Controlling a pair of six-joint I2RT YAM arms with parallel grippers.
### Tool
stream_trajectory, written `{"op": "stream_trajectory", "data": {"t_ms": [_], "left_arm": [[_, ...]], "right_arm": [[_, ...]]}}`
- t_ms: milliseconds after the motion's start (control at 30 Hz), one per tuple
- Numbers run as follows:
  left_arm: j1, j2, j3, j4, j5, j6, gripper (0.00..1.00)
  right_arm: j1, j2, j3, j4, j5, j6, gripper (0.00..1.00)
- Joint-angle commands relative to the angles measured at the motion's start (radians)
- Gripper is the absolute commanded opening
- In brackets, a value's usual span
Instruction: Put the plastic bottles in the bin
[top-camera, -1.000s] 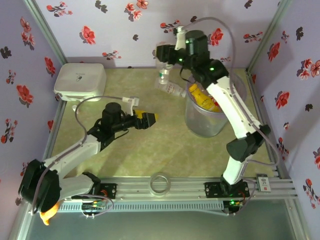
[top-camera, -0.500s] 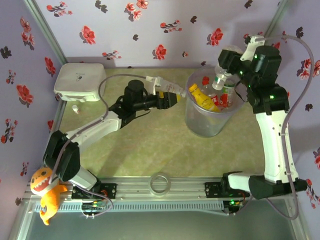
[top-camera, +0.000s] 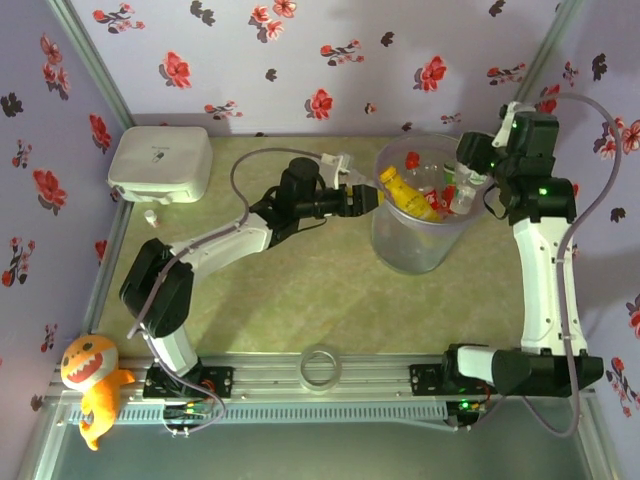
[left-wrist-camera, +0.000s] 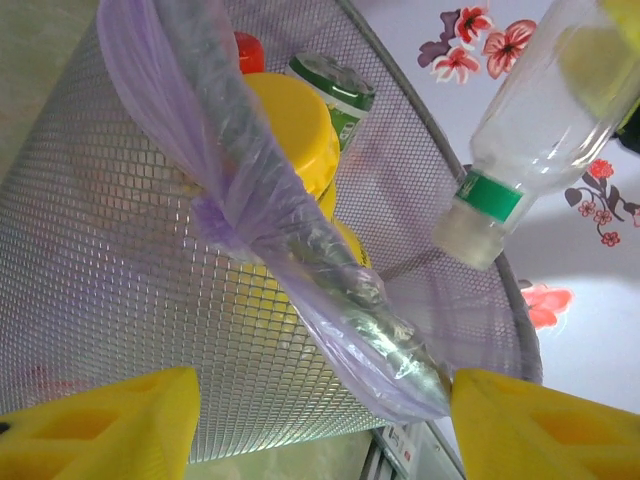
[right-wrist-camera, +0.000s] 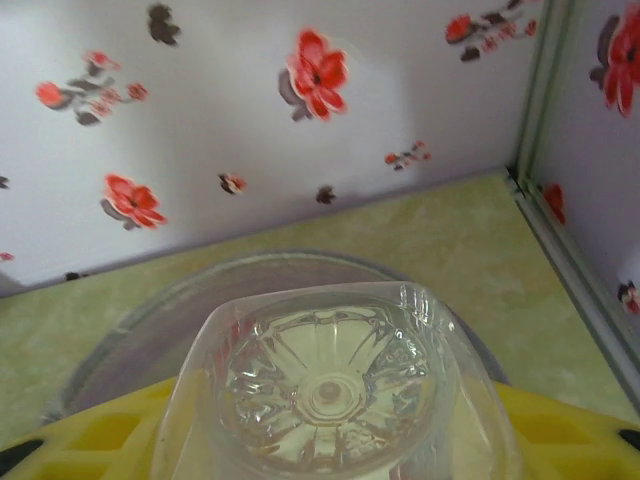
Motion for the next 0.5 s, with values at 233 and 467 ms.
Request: {"op": "stream_trajectory", "data": {"t_ms": [233, 467], "left_arm": [[-0.007, 0.051, 0.039, 0.024, -0.019, -0.024, 0.68], [-0.006, 0.018, 0.033, 0.015, -0.052, 0.004, 0.85]], "right_arm": [[-0.031, -0.02, -0.133, -0.032, -0.052, 0.071, 0.26], [-0.034, -0.029, -0.225, -0.045, -0.052, 0.102, 0.26]]}}
